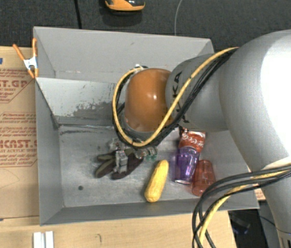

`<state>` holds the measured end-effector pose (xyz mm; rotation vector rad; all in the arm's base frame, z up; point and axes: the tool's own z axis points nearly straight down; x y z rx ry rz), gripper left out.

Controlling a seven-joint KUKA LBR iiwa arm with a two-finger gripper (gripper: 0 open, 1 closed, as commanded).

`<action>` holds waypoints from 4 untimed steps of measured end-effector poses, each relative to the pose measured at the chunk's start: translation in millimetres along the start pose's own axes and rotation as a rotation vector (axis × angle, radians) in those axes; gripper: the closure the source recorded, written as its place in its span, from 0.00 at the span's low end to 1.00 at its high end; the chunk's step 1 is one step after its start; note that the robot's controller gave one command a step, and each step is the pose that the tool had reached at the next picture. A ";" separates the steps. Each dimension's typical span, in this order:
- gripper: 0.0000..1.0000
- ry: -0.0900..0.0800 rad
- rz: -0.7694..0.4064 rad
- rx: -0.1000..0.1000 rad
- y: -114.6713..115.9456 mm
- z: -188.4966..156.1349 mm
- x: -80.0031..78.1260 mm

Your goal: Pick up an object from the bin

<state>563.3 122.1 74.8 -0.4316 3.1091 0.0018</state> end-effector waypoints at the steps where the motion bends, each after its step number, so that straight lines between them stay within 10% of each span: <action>1: 1.00 0.002 0.000 0.000 0.1 -3.2 0.5; 4: 1.00 -0.003 0.000 0.001 0.5 -46.4 -0.3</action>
Offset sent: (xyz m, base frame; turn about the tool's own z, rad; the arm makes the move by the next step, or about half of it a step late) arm 0.0001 0.0001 0.0995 0.0000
